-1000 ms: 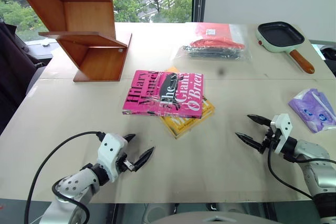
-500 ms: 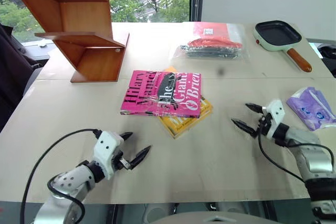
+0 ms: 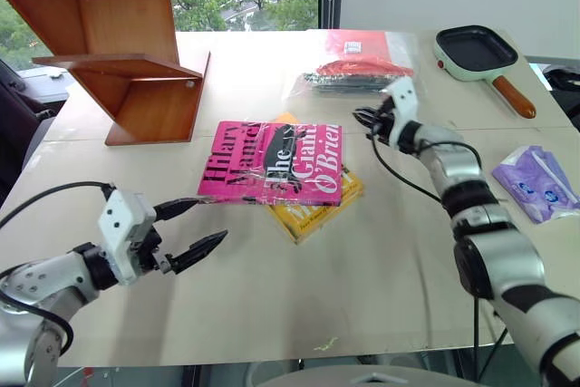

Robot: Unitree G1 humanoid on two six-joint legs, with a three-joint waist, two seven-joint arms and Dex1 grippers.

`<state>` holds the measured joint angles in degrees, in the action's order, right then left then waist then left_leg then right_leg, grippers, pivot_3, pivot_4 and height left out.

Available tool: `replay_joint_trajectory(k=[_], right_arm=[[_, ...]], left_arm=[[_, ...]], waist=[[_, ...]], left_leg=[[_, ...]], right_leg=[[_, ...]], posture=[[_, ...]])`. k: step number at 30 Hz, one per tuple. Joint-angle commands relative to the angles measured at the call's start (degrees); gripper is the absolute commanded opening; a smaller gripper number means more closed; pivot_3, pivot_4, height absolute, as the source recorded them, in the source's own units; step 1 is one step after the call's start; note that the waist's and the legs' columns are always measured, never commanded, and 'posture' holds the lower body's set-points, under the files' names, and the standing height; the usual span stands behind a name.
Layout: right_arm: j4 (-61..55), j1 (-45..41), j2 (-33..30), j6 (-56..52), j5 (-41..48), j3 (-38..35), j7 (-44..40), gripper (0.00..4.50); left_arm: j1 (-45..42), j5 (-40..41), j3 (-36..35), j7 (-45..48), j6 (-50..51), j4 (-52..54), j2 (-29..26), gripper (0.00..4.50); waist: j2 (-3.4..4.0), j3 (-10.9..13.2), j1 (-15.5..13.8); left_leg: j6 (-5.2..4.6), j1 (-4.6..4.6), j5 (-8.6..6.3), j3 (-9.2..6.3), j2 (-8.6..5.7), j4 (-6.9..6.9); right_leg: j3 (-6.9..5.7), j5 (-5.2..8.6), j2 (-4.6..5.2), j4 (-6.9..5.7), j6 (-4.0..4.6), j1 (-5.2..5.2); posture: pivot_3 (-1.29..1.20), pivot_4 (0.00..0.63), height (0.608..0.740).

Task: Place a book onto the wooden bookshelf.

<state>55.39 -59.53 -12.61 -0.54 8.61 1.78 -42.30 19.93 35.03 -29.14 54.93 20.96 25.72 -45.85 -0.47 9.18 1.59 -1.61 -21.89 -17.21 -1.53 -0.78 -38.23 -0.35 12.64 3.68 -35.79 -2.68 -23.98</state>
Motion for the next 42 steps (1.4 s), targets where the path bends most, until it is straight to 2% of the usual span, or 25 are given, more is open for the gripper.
replay_joint_trajectory(k=[1, 7, 13, 21, 32, 37, 42], right_arm=[[9.14, -5.68, 0.81, 5.60, -2.78, 0.04, -1.20, 0.14], [16.59, -10.26, 2.30, 6.94, -5.25, -0.38, -2.71, 0.14], [16.19, -9.99, 2.22, 7.35, -5.37, -1.00, -11.70, 0.14], [12.53, -6.97, 1.44, 7.05, -6.47, 0.81, -22.50, 0.14], [0.93, 2.13, -2.05, 2.79, -6.66, 2.96, -28.28, 0.14], [-6.53, 6.56, -4.07, -0.62, -5.50, 2.34, -28.03, 0.14], [-14.38, 10.77, -7.84, -1.35, -1.55, -1.43, -26.51, 0.14]], left_arm=[[0.91, 1.33, -3.31, 0.35, -0.60, 2.85, 0.25, 4.50], [0.94, 4.06, -6.27, -1.41, -1.63, 6.57, 3.34, 4.50], [2.81, 6.39, -7.96, -1.60, -0.41, 9.15, 4.60, 4.50], [2.44, 3.94, -5.93, -1.28, -1.73, 6.90, 4.27, 4.50], [1.46, 3.44, -4.53, -0.57, -1.56, 5.56, 4.23, 4.50], [4.56, 4.45, -4.26, -0.70, 0.58, 6.82, 4.85, 4.50], [9.13, 9.82, -3.99, -7.56, 8.07, 10.21, 8.42, 4.50]], waist=[[0.02, 0.01, 0.14], [0.03, 0.03, 0.73], [0.08, 0.05, 0.93], [0.09, 0.06, 0.76], [0.08, 0.05, 0.82], [0.08, 0.05, 0.78], [0.07, 0.05, 0.59]], left_leg=[[0.01, -0.02, 0.00, -0.02, -0.02, 0.00], [0.00, -0.07, -0.01, 0.00, -0.08, -0.01], [0.05, 0.01, 0.02, -0.08, -0.04, -0.04], [0.05, 0.02, 0.02, -0.08, -0.04, -0.05], [0.06, 0.01, 0.02, -0.08, -0.05, -0.07], [0.05, 0.03, 0.02, -0.09, -0.04, -0.07], [0.05, 0.01, 0.02, -0.08, -0.05, -0.09]], right_leg=[[-0.03, 0.00, 0.04, 0.01, 0.00, 0.00], [-0.09, -0.01, 0.36, 0.06, -0.01, 0.00], [-0.03, -0.01, 0.35, -0.11, 0.00, 0.03], [-0.08, -0.02, 0.34, -0.10, 0.00, 0.04], [-0.10, -0.02, 0.35, -0.11, 0.00, 0.04], [-0.05, -0.02, 0.35, -0.12, 0.00, 0.04], [0.06, -0.02, 0.39, -0.10, 0.00, 0.05]], posture=[[0.00, 0.150, 0.740], [0.00, 0.150, 0.740], [0.00, 0.150, 0.740], [0.00, 0.150, 0.740], [0.00, 0.150, 0.740], [0.00, 0.150, 0.740], [0.00, 0.150, 0.740]])
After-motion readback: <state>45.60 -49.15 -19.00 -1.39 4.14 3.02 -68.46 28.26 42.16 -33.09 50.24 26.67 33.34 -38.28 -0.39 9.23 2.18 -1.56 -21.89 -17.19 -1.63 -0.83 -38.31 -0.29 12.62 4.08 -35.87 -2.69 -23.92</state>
